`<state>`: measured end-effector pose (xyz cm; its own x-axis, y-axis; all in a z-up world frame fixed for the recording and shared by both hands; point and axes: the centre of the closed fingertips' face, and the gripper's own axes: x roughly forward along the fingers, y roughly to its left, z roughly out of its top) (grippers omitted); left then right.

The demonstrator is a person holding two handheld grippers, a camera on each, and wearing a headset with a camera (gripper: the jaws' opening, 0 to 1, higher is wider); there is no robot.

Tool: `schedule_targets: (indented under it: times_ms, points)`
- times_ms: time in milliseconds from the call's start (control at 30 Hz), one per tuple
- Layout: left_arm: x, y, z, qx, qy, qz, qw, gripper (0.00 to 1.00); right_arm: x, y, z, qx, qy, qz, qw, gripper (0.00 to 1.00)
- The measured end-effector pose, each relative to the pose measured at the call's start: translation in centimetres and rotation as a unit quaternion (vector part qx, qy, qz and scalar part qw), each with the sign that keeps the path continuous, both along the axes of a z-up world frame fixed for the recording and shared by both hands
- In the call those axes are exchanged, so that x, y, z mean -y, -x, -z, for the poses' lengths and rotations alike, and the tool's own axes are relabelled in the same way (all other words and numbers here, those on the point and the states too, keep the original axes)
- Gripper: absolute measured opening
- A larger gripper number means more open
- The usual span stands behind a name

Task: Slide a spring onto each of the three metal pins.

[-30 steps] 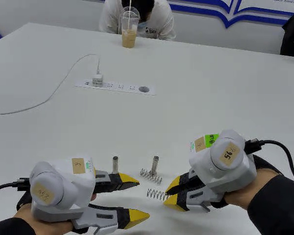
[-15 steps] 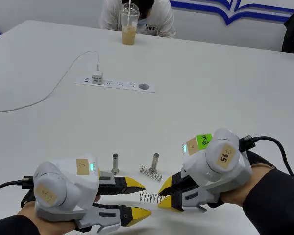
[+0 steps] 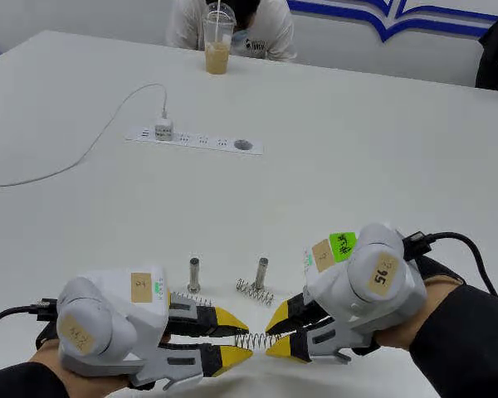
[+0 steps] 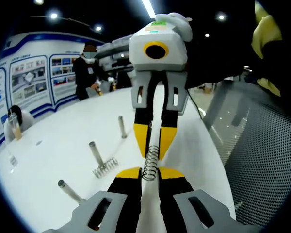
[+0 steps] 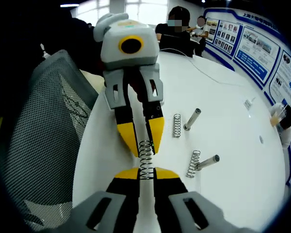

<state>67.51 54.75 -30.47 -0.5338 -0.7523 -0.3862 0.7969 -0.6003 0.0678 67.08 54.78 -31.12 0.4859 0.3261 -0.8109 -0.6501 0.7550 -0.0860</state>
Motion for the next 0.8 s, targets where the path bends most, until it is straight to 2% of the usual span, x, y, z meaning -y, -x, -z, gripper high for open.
schedule_targets:
  times_ms: [267, 500, 800]
  points:
    - [-0.32, 0.49, 0.28, 0.009, -0.001, 0.018, 0.9998, 0.1, 0.02, 0.19, 0.16, -0.007, -0.007, 0.007, 0.9999, 0.12]
    - [-0.42, 0.68, 0.23, 0.007, -0.004, 0.021, 0.9997, 0.1, -0.04, 0.32, 0.31, -0.013, -0.013, 0.01, 0.9998, 0.14]
    - [-0.4, 0.75, -0.51, 0.0, 0.003, 0.022, 0.9998, 0.1, 0.13, 0.62, 0.8, -0.02, -0.015, 0.015, 0.9996, 0.14]
